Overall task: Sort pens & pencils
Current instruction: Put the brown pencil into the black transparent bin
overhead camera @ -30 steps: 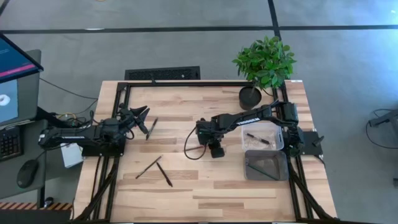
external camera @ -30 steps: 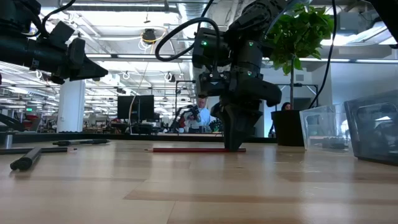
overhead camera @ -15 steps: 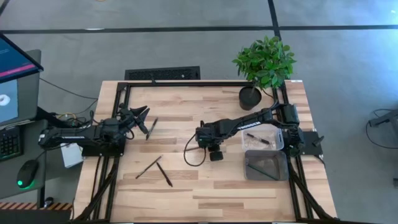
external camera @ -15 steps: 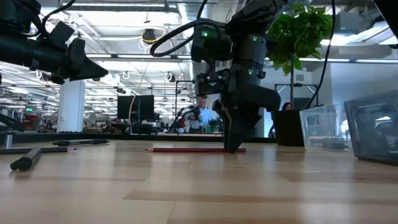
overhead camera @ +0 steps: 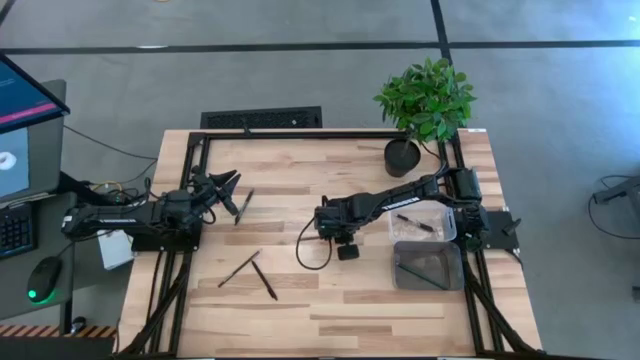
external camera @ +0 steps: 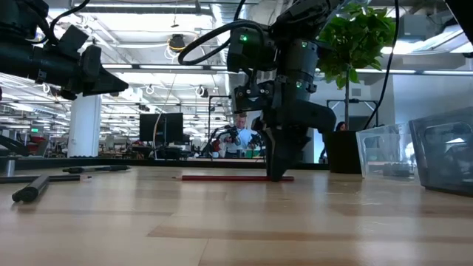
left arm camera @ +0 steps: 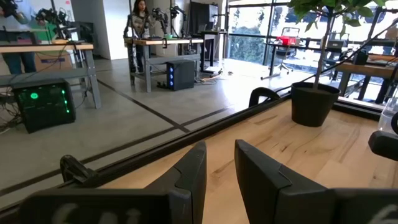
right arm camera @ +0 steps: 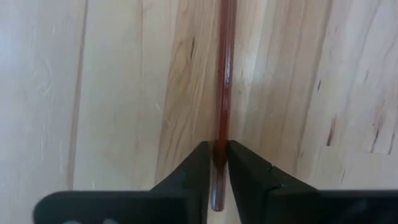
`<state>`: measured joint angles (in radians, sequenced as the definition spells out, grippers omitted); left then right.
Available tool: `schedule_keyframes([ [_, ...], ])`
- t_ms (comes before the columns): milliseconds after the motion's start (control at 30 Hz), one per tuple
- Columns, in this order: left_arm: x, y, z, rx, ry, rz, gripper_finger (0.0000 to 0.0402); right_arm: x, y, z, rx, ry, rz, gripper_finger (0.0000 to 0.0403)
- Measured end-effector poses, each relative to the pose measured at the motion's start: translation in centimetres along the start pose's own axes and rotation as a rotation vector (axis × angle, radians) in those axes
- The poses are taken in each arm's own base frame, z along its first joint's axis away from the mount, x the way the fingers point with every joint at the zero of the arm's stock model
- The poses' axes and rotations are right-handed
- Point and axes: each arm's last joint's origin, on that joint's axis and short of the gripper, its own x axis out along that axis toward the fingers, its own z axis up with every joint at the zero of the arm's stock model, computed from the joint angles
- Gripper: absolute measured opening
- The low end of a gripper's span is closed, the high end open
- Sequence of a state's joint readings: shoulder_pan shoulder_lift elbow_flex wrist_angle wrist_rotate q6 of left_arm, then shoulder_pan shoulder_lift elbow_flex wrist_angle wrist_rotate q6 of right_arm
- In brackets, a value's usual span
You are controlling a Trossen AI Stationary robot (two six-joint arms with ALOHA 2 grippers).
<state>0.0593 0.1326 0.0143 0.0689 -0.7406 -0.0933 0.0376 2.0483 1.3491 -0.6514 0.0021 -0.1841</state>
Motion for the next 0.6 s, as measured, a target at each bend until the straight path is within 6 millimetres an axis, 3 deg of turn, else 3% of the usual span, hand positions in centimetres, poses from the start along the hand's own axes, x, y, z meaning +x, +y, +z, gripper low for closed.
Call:
schedule_keyframes([
  [267,0.00,0.00,0.00,0.000,0.000,0.000,0.0073,0.00,-0.01,0.02,0.000,-0.002,-0.001,0.0044],
  [600,0.00,0.00,0.00,-0.001,0.000,0.000,0.0073,-0.03,-0.03,0.04,0.038,-0.004,-0.003,0.0041],
])
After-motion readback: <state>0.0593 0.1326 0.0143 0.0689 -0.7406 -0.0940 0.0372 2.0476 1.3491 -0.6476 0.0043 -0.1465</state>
